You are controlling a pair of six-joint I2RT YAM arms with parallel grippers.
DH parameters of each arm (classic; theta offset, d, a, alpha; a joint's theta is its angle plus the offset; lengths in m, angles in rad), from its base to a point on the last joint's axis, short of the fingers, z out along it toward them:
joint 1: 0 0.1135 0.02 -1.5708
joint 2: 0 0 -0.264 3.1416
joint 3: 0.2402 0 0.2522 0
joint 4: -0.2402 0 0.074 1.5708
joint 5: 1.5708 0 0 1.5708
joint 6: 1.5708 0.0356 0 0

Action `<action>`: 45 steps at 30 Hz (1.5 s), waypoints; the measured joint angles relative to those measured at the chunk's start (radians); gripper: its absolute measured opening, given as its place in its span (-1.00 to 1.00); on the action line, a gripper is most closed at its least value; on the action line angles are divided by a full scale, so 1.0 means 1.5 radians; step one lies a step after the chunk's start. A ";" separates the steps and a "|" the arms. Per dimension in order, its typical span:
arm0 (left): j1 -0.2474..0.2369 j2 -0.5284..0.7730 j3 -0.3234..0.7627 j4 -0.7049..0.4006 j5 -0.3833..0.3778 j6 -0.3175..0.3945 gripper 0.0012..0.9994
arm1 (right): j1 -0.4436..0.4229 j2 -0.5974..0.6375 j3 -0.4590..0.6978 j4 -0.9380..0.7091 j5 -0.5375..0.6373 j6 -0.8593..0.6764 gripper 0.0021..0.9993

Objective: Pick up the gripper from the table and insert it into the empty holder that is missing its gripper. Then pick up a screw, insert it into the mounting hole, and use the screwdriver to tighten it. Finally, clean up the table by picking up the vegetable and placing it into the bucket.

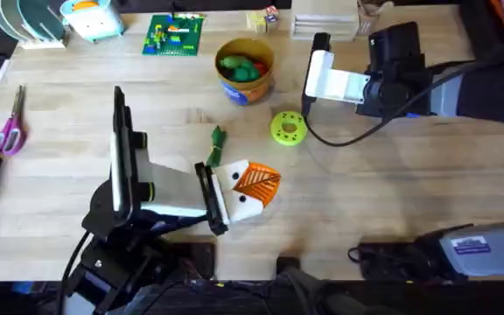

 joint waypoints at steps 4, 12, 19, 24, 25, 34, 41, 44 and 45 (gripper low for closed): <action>0.000 0.000 0.000 0.000 0.000 0.000 -0.99 | 0.001 0.001 0.003 0.009 0.005 0.002 0.43; 0.000 0.000 0.000 0.000 0.000 0.000 -0.99 | 0.001 0.000 0.015 0.008 0.027 0.098 0.91; 0.000 0.000 0.000 0.000 0.000 0.000 -0.99 | 0.032 -0.021 0.010 -0.008 0.031 0.238 0.91; 0.000 0.000 0.000 0.000 0.000 0.003 -0.50 | 0.056 -0.105 0.009 -0.058 0.017 0.386 0.91; 0.000 0.000 0.000 0.000 0.000 0.002 -0.24 | 0.055 -0.126 0.012 -0.073 0.017 0.417 0.91; 0.000 0.000 0.000 0.000 0.000 0.002 0.99 | 0.055 -0.320 0.053 -0.142 -0.068 0.702 0.91; 0.000 0.000 0.002 0.082 -0.049 0.005 0.98 | 0.055 -0.414 0.055 -0.144 -0.125 0.833 0.91; 0.000 -0.001 0.024 0.024 -0.108 -0.002 0.98 | 0.055 -0.431 0.055 -0.144 -0.132 0.858 0.91; 0.000 -0.001 0.040 -0.014 -0.133 -0.004 0.99 | 0.055 -0.434 0.055 -0.144 -0.134 0.864 0.91</action>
